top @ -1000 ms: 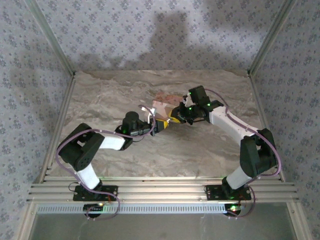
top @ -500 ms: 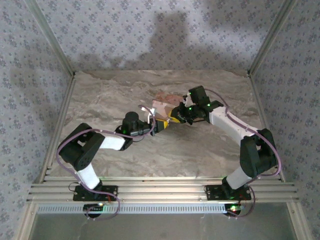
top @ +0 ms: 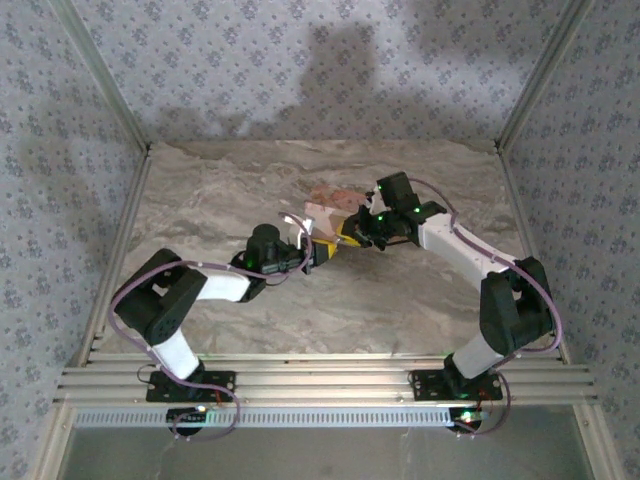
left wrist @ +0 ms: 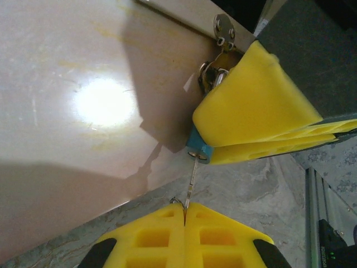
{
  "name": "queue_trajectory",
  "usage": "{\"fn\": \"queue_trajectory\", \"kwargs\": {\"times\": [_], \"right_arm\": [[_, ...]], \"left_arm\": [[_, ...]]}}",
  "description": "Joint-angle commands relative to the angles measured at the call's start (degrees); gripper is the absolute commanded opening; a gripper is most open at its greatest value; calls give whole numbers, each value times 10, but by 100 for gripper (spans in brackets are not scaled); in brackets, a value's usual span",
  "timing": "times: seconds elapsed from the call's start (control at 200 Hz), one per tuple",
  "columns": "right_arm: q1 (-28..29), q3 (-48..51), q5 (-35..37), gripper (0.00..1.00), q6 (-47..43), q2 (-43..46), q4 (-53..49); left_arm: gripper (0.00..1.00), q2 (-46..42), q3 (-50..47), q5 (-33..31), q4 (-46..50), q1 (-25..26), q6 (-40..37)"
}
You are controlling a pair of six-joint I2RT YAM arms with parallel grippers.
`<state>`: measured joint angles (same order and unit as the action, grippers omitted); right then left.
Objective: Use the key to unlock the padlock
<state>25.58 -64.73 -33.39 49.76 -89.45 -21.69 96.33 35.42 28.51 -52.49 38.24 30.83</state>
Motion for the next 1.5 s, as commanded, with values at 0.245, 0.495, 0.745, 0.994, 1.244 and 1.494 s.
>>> {"fn": "queue_trajectory", "kwargs": {"times": [0.245, 0.495, 0.745, 0.994, 1.244, 1.494], "right_arm": [[-6, 5, 38, 0, -16, 3, 28], [8, 31, 150, 0, -79, -8, 24], [50, 78, 273, 0, -109, -52, 57], [80, 92, 325, 56, -101, -55, 52], [106, 95, 329, 70, -52, 60, -30], [158, 30, 326, 55, 19, 179, -50]], "left_arm": [[0, 4, -42, -28, -55, 2, -15], [0, -51, -105, -53, -12, 2, -42], [0, -195, -118, -99, 148, 2, -104], [0, -307, -103, -141, 274, 0, -158], [0, -373, -71, -190, 320, 2, -226], [0, -373, -25, -241, 331, 21, -309]]}}
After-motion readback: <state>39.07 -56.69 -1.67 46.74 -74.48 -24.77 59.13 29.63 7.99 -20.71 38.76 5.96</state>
